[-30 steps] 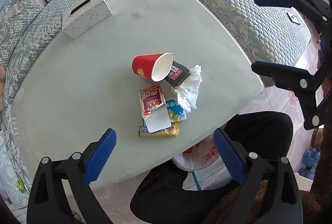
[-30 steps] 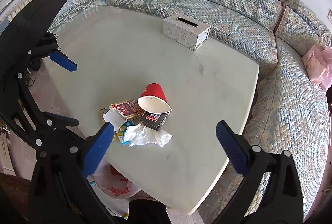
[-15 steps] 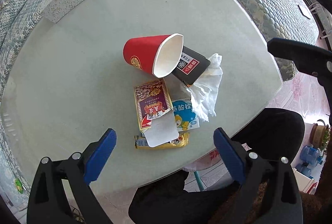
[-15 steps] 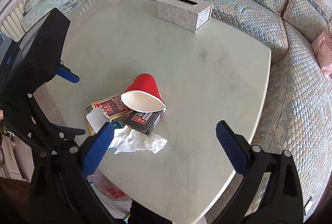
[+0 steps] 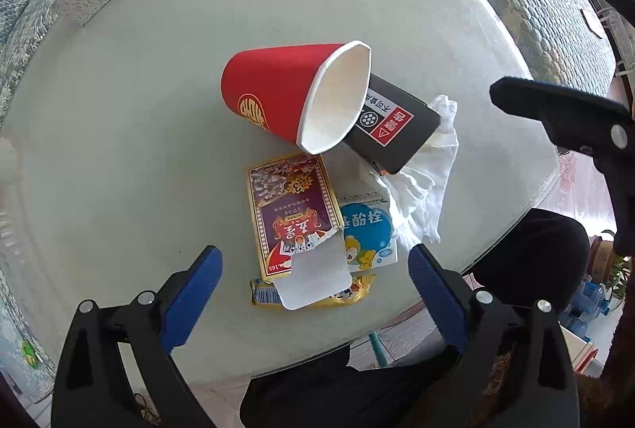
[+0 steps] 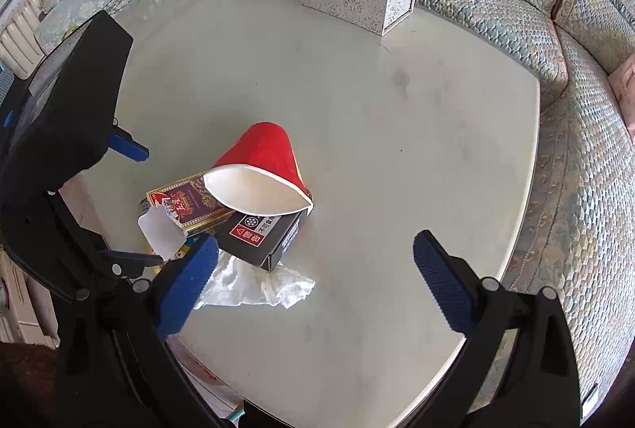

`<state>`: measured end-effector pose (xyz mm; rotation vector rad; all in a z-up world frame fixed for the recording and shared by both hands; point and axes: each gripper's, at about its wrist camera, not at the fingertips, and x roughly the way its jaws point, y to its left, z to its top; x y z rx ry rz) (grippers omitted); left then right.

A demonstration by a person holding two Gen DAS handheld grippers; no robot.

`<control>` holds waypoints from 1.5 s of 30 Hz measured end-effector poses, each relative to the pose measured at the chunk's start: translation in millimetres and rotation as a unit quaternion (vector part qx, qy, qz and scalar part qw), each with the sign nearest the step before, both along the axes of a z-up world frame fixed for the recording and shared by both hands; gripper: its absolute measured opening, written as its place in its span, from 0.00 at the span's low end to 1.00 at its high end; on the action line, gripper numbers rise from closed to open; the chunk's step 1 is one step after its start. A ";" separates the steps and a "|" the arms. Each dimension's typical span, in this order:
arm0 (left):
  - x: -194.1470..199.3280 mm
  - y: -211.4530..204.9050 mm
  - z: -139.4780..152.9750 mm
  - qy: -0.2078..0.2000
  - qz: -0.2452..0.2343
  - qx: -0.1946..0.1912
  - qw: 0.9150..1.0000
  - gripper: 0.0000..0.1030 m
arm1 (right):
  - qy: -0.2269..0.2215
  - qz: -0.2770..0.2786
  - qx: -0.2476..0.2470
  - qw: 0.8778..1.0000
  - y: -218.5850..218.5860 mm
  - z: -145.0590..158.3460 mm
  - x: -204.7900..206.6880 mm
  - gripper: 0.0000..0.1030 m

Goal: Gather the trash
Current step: 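Grasp the red paper cup rim with the right tool while the left tool grasps the playing-card box, then lift the red cup and card box and carry them toward the trash bin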

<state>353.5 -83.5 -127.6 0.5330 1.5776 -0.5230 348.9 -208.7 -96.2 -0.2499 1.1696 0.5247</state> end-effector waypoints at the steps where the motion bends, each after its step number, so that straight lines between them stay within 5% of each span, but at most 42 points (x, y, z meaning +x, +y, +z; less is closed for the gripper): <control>1: 1.3 0.2 -3.1 0.002 0.000 0.001 1.000 0.90 | 0.002 0.001 -0.001 1.000 1.5 -2.7 1.9 0.93; 31: 27.9 11.6 -53.8 0.040 0.020 -0.012 0.999 0.86 | 0.017 -0.009 0.005 1.000 29.8 -74.9 50.5 0.93; 38: 22.7 7.0 -63.4 0.052 0.022 -0.007 0.998 0.72 | 0.027 -0.023 0.010 0.999 32.3 -85.7 56.1 0.55; 42: 23.8 8.2 -63.6 0.052 0.024 -0.006 0.998 0.63 | 0.031 -0.026 0.016 0.999 31.4 -87.9 55.8 0.23; 45: 23.3 10.8 -63.5 0.052 0.024 -0.008 0.998 0.61 | 0.026 -0.030 0.011 0.999 31.1 -87.3 54.8 0.14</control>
